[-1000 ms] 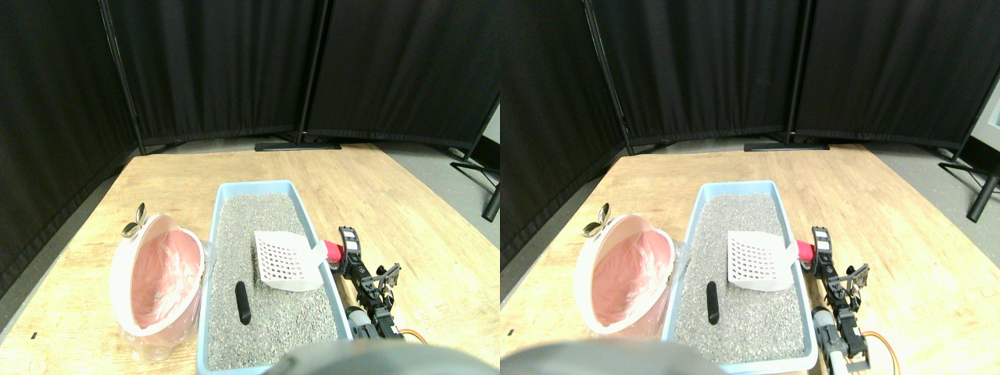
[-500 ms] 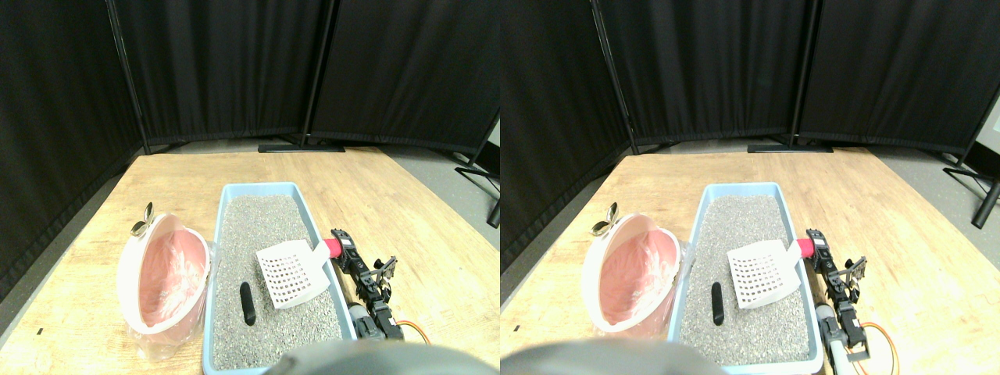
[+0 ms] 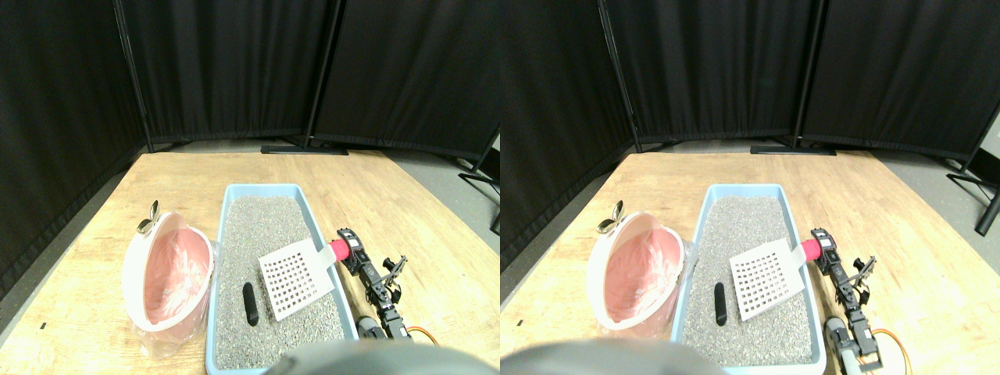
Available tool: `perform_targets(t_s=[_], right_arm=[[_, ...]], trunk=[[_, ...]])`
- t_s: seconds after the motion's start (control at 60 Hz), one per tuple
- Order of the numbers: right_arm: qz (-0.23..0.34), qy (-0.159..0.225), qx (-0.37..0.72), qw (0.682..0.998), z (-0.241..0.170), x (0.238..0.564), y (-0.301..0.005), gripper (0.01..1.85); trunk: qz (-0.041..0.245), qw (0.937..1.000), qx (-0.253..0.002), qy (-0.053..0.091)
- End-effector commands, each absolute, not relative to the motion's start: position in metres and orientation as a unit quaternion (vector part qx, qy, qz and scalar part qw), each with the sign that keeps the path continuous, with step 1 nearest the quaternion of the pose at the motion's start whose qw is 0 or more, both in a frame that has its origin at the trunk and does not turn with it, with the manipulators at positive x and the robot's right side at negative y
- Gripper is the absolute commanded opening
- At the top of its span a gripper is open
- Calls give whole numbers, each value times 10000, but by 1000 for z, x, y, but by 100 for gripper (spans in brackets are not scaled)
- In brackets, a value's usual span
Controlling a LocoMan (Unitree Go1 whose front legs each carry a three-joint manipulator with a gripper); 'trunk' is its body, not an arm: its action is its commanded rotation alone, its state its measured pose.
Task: Scoop (unimanual)
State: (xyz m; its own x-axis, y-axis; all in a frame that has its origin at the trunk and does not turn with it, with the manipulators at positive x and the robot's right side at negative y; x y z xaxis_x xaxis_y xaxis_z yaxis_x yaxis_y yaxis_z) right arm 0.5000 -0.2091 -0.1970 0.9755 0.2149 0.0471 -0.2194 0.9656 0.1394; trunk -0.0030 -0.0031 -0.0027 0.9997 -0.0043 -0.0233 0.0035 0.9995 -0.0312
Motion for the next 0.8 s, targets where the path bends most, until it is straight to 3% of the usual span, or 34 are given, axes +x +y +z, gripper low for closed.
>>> perform_targets(t_s=[0.017, 0.333, 0.8], right_arm=[[1170, -585, 469, 9903, -176, 492, -209, 5], [1572, -978, -172, 9826, -135, 483, -193, 5], [1854, -1099, -1159, 9696, -105, 486, -177, 5]], trunk=[[99, 9993, -283, 236], [271, 9985, -430, 216], [431, 9972, -581, 186]])
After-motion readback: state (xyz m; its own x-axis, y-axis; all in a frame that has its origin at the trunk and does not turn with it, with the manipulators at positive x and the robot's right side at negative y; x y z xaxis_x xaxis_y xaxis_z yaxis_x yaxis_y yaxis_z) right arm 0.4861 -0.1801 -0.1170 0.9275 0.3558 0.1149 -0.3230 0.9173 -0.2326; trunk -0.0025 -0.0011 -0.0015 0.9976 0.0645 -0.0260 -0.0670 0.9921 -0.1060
